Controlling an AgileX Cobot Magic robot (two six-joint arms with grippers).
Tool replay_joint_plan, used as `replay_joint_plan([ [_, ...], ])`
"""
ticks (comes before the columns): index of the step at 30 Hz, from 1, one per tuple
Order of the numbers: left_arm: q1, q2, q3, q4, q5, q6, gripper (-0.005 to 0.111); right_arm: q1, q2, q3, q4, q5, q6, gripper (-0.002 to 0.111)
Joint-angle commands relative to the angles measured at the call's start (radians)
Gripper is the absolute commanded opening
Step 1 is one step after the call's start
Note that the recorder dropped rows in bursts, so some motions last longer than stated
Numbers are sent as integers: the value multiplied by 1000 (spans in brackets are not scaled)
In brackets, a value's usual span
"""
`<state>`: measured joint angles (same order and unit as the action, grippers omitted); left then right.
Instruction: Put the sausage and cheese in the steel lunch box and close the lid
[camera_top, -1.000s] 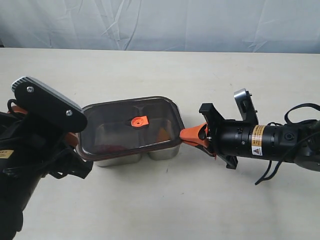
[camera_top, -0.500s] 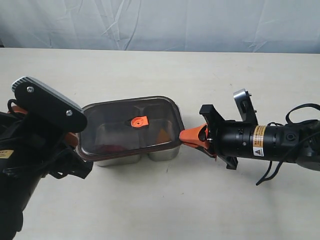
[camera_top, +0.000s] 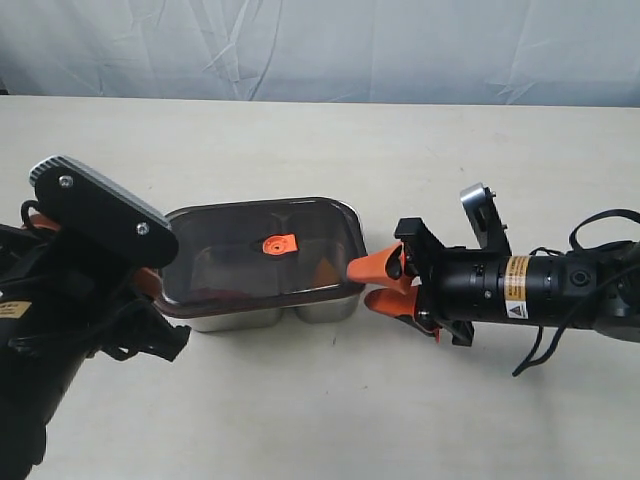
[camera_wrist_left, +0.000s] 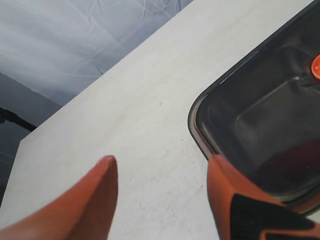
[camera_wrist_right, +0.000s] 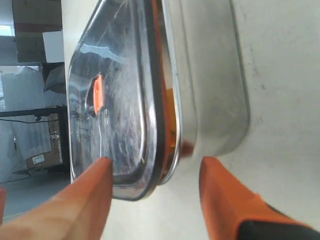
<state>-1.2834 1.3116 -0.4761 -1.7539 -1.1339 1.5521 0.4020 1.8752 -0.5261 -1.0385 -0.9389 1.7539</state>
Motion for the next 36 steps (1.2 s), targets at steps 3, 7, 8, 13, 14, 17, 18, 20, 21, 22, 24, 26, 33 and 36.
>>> replay_joint_plan([
  [3,-5,-9,5,10,-87,23,52,-6,-8,1,-96,-9,18,52],
  [7,-5,-9,5,10,-87,43,52,-36,-8,1,-165,-7,40,52],
  [8,-5,-9,5,10,-87,44,52,-50,-8,1,-190,-7,56,52],
  [13,-5,-9,28,10,-87,3,49,-124,-8,1,-381,-25,122,50],
  [14,-5,-9,33,10,-87,-8,46,-132,-8,1,-409,-36,127,49],
  [17,-5,-9,59,10,-87,-8,24,-134,-8,1,-477,-94,129,33],
  [18,-5,-9,68,10,-74,-17,16,-130,-8,1,-493,-123,129,25],
  [20,-5,-9,87,10,-71,-74,3,-120,-8,1,-506,-183,119,9],
  [21,-5,-9,97,10,-71,-107,0,-115,-8,1,-506,-212,101,-1],
  [22,-5,-9,109,10,-69,-137,0,-110,-8,1,-506,-234,90,0],
  [24,-5,-9,130,10,-29,-178,0,-99,-8,1,-500,-260,77,-1],
  [26,-5,-9,158,10,90,-187,0,-89,-8,1,-496,-266,77,-1],
  [33,82,-8,225,10,241,-209,0,-62,-8,1,-447,-273,74,-1],
  [36,171,-8,225,83,344,-238,0,-62,-8,1,-448,-282,69,-1],
])
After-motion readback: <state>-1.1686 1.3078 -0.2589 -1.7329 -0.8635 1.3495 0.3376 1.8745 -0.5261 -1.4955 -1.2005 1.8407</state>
